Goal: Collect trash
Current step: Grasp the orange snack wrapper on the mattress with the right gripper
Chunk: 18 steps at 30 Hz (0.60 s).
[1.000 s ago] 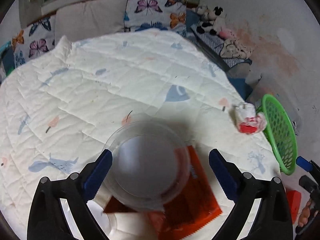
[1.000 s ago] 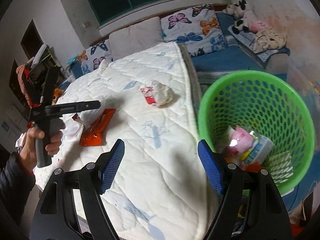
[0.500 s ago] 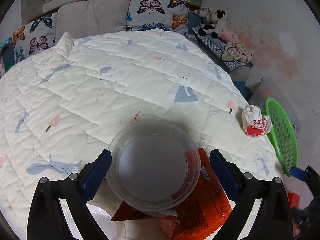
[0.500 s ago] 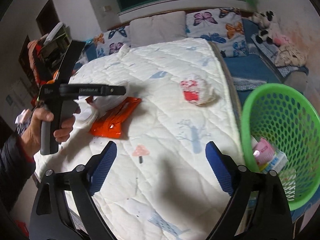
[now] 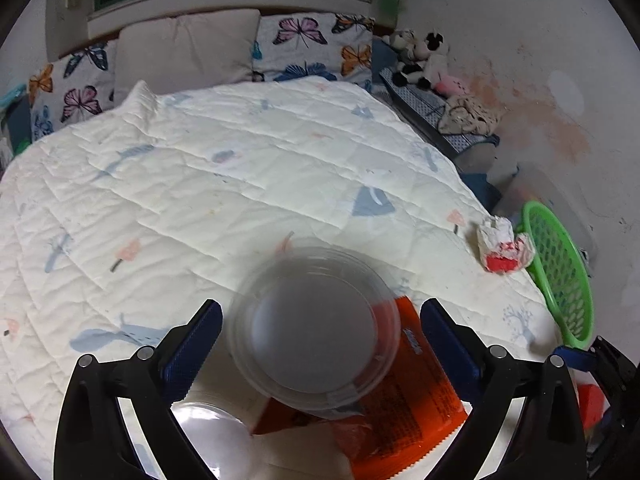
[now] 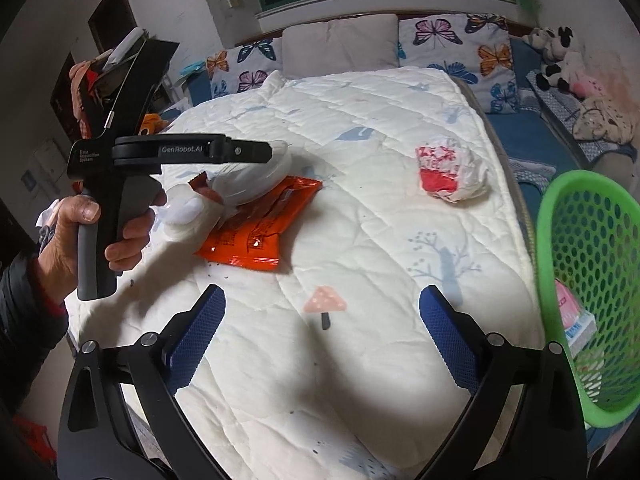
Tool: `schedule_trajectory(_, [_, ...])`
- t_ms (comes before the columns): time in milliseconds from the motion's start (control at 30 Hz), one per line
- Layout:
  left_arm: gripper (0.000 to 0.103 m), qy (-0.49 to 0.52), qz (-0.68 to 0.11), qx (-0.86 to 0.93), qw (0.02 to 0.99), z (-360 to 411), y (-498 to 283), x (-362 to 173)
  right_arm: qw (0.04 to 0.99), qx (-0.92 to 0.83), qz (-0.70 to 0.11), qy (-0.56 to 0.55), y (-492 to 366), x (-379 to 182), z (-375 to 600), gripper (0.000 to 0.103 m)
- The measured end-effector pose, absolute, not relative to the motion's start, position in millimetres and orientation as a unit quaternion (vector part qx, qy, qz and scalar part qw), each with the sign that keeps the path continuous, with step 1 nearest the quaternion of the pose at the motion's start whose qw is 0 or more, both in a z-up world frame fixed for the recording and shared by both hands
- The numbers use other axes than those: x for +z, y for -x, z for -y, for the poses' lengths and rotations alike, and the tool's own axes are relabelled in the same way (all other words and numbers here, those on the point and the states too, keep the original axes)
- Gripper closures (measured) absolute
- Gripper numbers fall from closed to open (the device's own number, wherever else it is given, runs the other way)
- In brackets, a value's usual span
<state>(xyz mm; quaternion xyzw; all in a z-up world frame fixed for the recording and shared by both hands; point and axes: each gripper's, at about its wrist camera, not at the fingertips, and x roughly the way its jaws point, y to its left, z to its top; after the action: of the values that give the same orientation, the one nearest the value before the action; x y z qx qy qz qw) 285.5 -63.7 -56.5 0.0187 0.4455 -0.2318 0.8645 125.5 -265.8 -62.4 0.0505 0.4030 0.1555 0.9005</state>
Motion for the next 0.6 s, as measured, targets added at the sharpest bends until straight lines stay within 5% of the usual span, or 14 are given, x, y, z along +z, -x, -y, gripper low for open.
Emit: schedule_trajectory(600, [0.007, -0.03, -0.457, -0.236, 0.857, 68.5, -288.7, -68.7, 0.896, 0.169, -0.409, -0.036, -131.4, -68.1, 243.5, 0.006])
